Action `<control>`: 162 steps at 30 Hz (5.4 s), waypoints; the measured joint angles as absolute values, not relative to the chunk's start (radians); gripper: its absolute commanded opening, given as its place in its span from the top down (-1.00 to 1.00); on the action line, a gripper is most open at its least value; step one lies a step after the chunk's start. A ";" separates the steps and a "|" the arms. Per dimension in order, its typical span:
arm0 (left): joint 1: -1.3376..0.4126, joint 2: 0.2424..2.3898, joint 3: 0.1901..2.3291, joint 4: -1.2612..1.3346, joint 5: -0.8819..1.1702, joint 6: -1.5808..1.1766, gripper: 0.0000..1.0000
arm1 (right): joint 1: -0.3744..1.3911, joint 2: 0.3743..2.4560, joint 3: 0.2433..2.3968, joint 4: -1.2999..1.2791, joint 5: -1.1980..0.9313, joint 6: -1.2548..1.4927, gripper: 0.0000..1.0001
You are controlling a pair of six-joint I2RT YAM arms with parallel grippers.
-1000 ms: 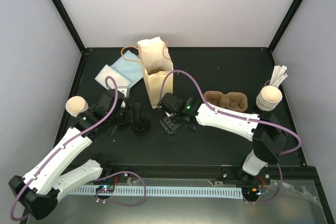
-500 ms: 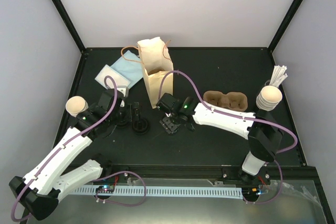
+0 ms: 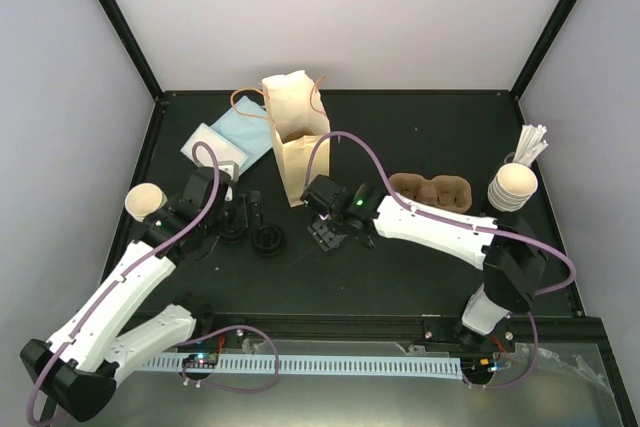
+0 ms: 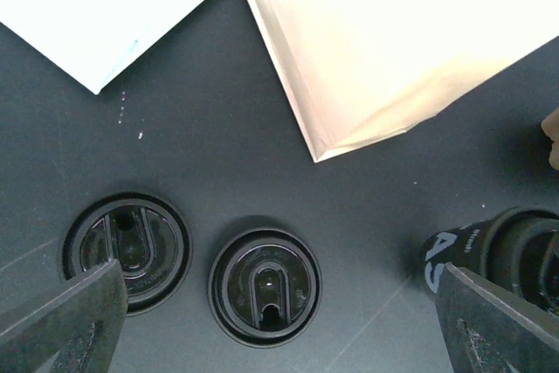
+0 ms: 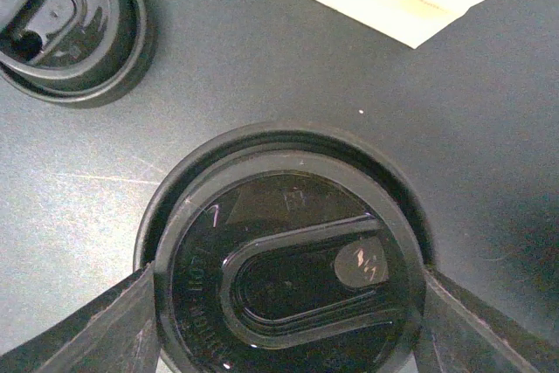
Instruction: Pack the takeout coffee
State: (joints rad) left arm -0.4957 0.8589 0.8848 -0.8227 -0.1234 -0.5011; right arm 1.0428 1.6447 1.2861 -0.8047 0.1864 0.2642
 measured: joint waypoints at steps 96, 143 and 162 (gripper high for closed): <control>-0.453 1.582 1.645 -0.803 -0.183 -0.590 -0.98 | 1.019 1.203 1.129 -0.715 0.347 0.212 -0.32; -0.453 1.557 1.621 -0.754 -0.112 -0.501 -0.98 | 1.018 1.304 1.058 -0.687 0.207 0.268 -0.29; -0.451 1.660 1.670 -0.842 -0.182 -0.564 0.01 | 1.018 1.282 1.058 -0.680 0.207 0.268 -0.28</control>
